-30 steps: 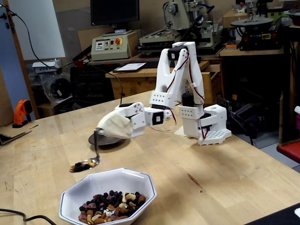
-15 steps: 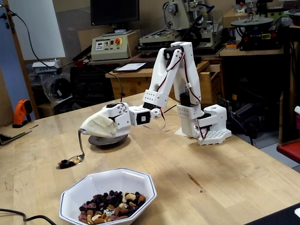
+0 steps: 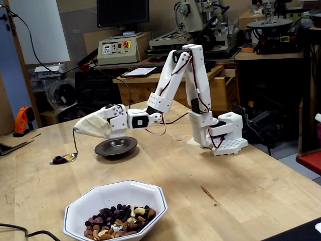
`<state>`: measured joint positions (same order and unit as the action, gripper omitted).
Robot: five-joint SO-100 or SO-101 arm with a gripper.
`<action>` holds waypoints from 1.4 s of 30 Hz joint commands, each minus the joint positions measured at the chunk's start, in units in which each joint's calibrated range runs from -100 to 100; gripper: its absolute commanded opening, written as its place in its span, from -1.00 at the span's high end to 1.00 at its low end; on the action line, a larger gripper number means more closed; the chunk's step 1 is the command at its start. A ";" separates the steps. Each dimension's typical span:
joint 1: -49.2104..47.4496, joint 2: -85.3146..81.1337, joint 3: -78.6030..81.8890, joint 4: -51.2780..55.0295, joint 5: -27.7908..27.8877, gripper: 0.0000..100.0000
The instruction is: Use spoon to transfer food from the white bowl to brown plate
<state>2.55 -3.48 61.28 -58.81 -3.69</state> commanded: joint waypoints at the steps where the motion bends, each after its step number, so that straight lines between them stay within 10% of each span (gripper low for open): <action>1: 4.26 -4.78 1.02 -0.79 0.15 0.92; 42: 24.70 -31.48 30.58 -0.24 0.15 0.92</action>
<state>24.16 -32.76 92.00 -58.81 -3.69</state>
